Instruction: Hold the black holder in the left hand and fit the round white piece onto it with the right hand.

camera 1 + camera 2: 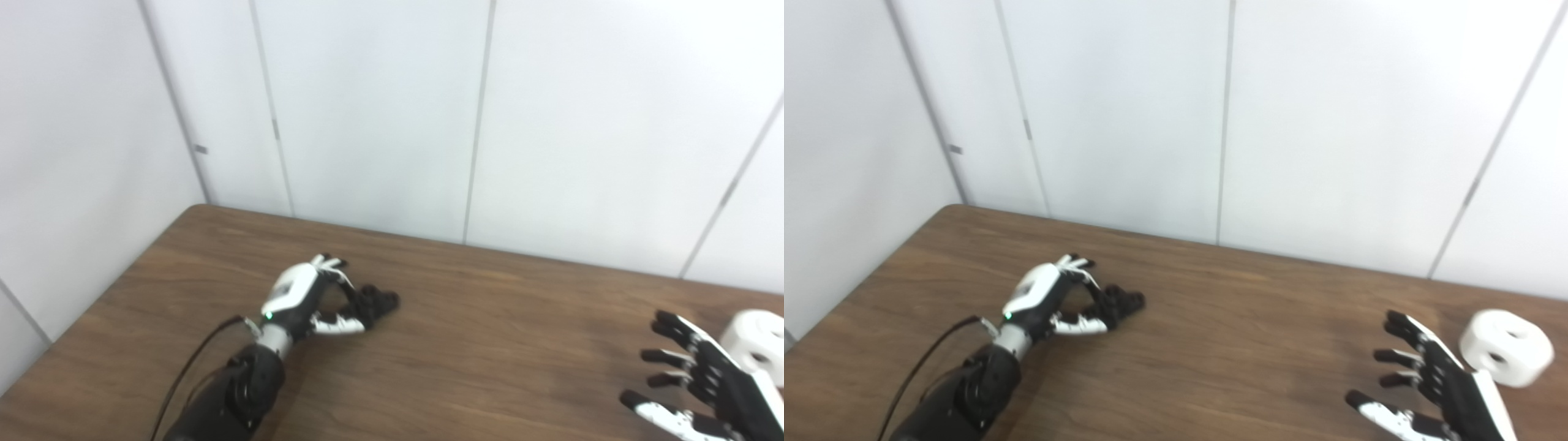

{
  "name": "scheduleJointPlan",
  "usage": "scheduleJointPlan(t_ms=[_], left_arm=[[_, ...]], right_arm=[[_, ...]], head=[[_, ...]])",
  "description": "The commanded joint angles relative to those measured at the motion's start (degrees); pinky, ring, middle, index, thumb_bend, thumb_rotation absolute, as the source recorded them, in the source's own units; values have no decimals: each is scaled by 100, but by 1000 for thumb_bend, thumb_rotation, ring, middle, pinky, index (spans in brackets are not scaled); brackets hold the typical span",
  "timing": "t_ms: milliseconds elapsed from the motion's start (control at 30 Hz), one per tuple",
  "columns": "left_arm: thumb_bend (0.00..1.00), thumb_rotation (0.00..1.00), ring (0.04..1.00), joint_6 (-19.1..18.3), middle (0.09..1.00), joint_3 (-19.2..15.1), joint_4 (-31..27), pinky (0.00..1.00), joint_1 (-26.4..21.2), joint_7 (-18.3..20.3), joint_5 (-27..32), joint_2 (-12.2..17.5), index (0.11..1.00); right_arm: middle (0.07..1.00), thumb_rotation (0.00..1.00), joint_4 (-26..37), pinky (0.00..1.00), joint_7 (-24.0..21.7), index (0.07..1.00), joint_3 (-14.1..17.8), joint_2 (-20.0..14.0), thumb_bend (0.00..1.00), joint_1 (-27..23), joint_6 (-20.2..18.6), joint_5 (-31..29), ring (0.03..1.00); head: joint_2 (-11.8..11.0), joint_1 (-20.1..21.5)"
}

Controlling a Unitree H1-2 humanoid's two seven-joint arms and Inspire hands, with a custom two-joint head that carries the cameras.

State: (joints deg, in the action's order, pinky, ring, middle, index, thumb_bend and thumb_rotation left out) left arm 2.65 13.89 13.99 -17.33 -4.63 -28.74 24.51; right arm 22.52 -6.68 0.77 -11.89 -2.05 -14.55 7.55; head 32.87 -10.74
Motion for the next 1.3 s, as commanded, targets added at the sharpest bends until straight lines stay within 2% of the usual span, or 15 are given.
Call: scheduleJointPlan(t_ms=[0, 100, 233, 300, 567, 767, 967, 1167, 1267], left_arm=[[525, 57, 971, 230, 883, 150, -198, 917, -91, 190, -96, -36, 483], [524, 56, 981, 530, 890, 339, -191, 948, -96, 340, -87, -156, 482], [524, 59, 986, 653, 895, 547, -269, 986, -81, 672, 8, -314, 482], [524, 59, 990, 734, 899, 654, -274, 993, -90, 779, 3, -367, 482], [524, 55, 975, 1068, 885, 1032, 12, 893, -179, 1234, 71, -479, 482], [523, 53, 980, 1154, 885, 1180, 173, 902, -225, 1673, 172, -493, 482], [523, 53, 958, 1303, 869, 1317, 506, 879, -315, 1562, -205, -478, 482], [524, 57, 950, 1067, 864, 1640, 557, 910, -377, 1386, -1186, -338, 483], [524, 56, 943, 956, 854, 1735, 623, 924, -383, 1314, -1447, -317, 483]], right_arm=[[845, 0, -1, 565, 75, 850, 38, 2, 550, -82, 365, -50, 701], [837, 0, -152, 548, 90, 843, 31, -9, 565, -62, 626, -20, 683], [824, 0, -284, 526, 105, 833, 35, -14, 583, -52, 863, 32, 670], [822, 0, -322, 523, 116, 831, 38, -20, 584, -54, 901, 86, 668], [825, 0, -333, 518, 98, 827, 65, -8, 591, -86, 877, 101, 671], [819, 23, -335, 529, 70, 827, 87, -32, 601, -154, 827, 77, 665], [813, 68, -367, 533, 49, 824, 91, -70, 608, -216, 841, 88, 664], [814, 54, -311, 529, 26, 824, 110, -93, 607, -259, 722, 68, 664], [810, 65, -314, 526, 50, 823, 119, -112, 609, -280, 760, 85, 660]], head=[[2, 106], [-11, 349], [28, 565], [42, 576], [198, 677], [338, 757], [420, 851], [442, 979], [431, 997]])
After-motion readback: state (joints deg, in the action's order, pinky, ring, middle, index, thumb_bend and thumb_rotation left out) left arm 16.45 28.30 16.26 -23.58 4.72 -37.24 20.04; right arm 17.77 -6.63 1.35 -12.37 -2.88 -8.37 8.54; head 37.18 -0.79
